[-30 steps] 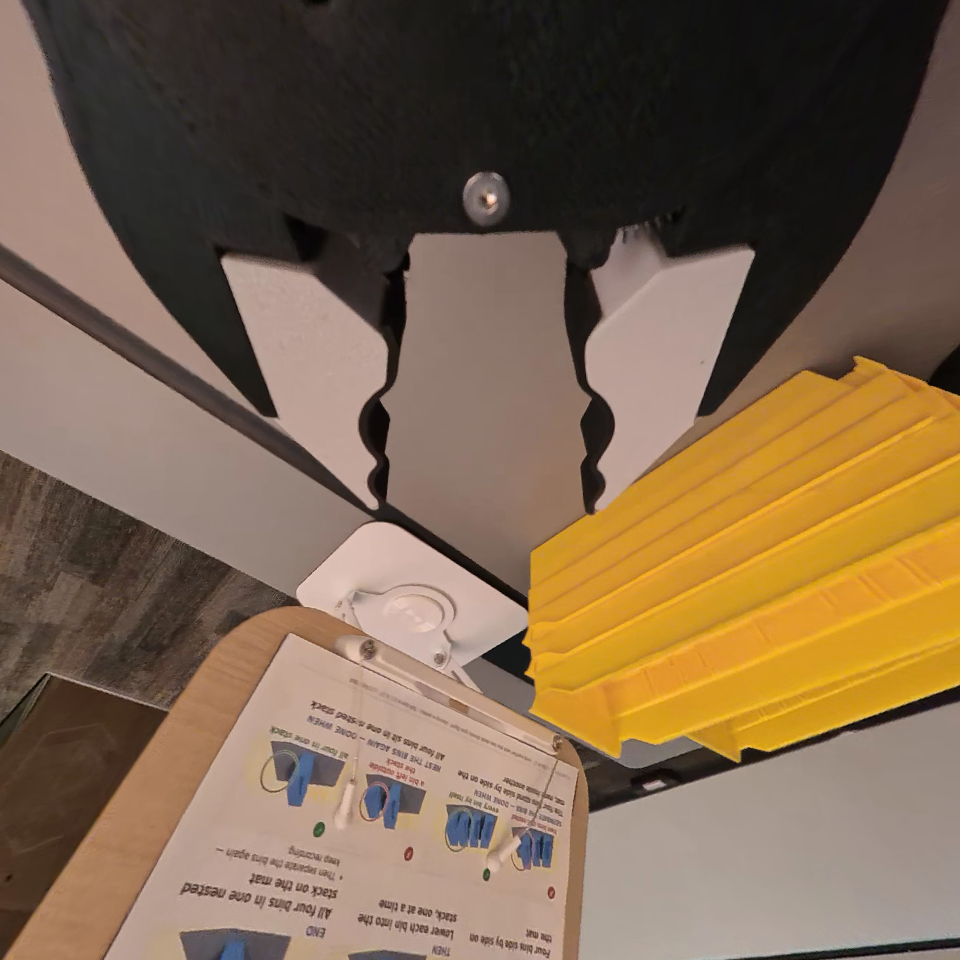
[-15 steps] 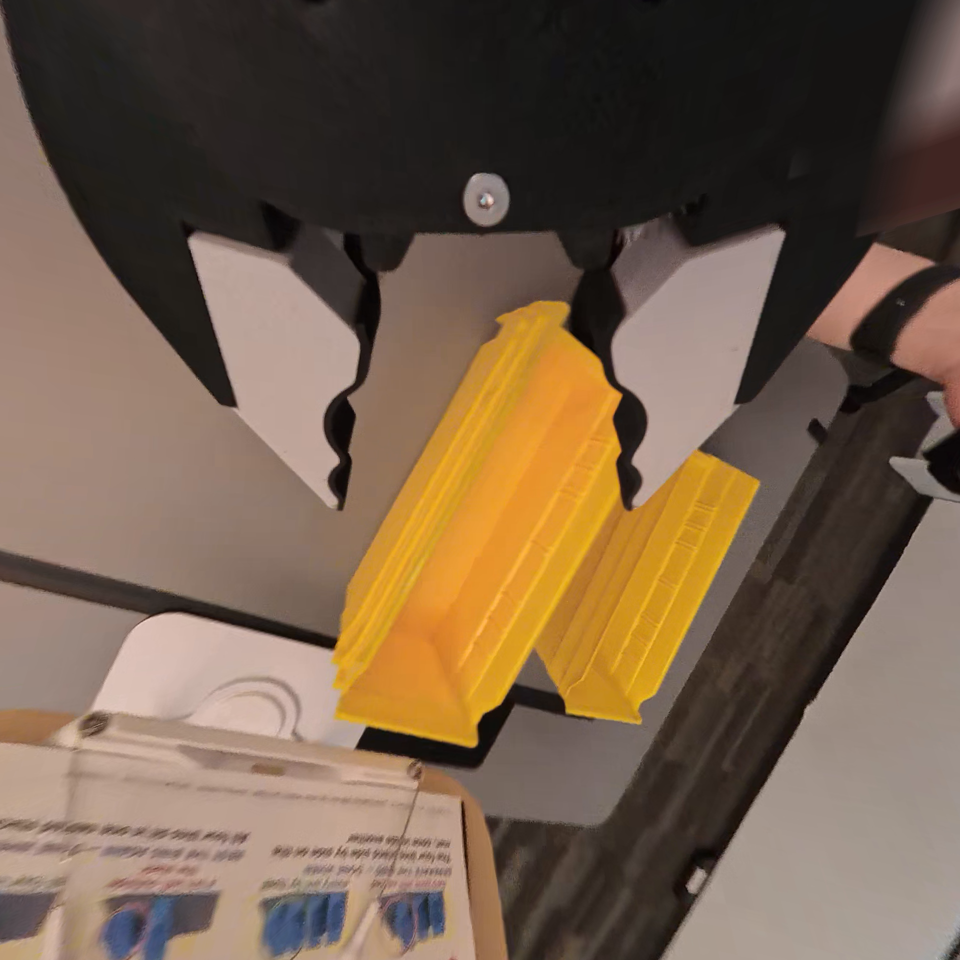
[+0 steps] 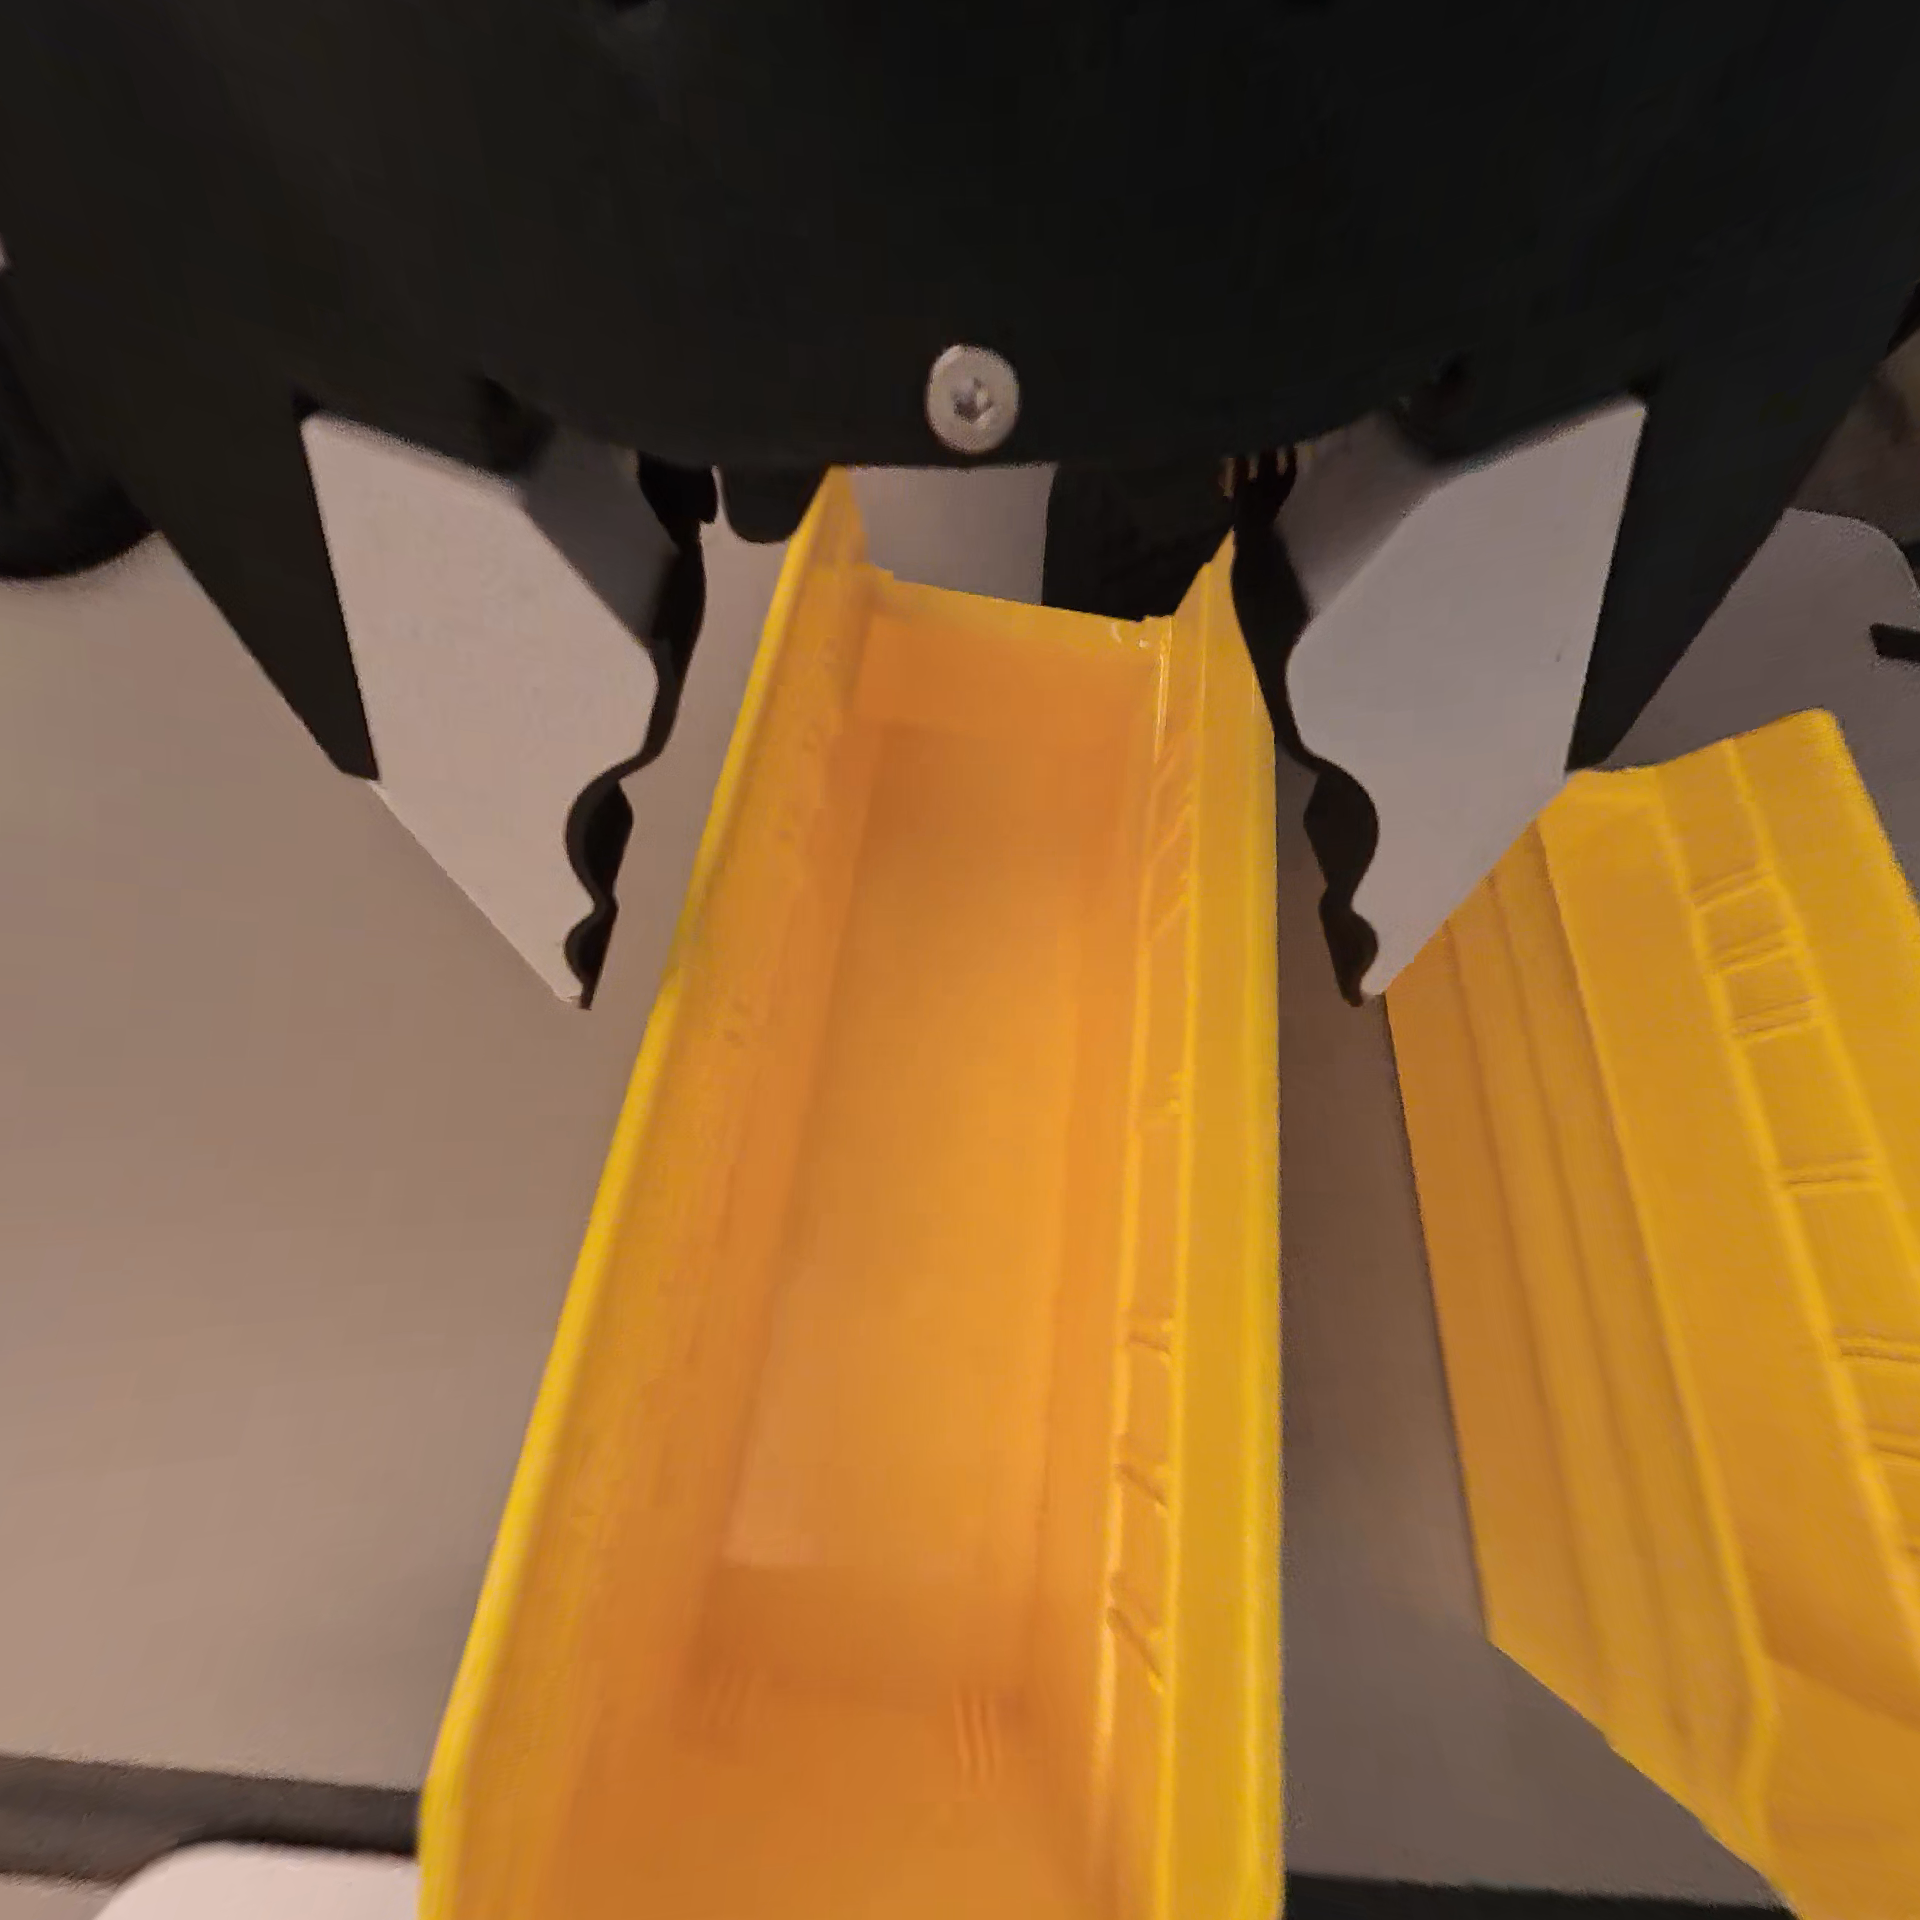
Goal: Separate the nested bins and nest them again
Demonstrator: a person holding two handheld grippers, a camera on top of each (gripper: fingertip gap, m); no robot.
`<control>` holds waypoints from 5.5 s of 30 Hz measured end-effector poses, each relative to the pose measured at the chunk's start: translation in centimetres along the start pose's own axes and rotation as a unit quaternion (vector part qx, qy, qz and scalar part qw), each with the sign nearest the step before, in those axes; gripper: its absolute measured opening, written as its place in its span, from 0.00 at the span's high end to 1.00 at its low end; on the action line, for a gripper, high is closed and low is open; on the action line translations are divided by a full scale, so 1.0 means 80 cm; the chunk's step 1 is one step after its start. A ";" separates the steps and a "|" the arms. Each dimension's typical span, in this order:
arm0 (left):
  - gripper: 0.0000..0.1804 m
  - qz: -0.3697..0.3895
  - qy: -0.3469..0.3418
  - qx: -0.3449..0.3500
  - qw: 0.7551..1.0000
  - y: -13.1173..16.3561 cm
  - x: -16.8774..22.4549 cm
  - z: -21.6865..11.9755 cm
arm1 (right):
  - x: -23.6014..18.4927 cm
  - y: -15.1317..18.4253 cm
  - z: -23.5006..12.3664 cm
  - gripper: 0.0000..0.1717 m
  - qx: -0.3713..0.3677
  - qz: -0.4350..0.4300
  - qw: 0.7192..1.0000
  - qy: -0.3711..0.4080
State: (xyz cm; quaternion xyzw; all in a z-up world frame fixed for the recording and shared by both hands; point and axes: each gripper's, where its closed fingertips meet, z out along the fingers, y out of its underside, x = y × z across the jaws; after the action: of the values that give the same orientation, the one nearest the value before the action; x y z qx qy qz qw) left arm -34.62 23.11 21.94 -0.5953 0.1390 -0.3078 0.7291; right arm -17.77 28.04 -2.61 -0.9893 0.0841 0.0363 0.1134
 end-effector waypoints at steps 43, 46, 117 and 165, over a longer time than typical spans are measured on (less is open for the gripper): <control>0.35 -0.036 0.021 -0.048 0.998 0.027 -0.014 0.010 | -0.002 0.011 0.008 0.35 -0.107 0.030 0.993 0.043; 0.35 -0.036 0.019 -0.047 0.998 0.027 -0.015 0.009 | -0.002 0.005 -0.011 0.35 -0.099 0.029 0.994 0.043; 0.36 -0.052 0.064 -0.050 0.995 0.027 0.014 0.014 | -0.002 0.017 0.054 0.15 -0.054 -0.027 0.998 0.006; 0.37 -0.123 0.064 -0.028 0.990 0.020 -0.028 -0.004 | -0.002 0.012 -0.032 0.32 -0.095 -0.012 0.995 0.014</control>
State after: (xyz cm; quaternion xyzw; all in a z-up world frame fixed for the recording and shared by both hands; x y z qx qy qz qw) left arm -36.09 24.45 19.96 -0.6070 0.1197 -0.4283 0.6586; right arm -17.94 26.52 -0.36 -0.9970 0.0697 0.0284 0.0184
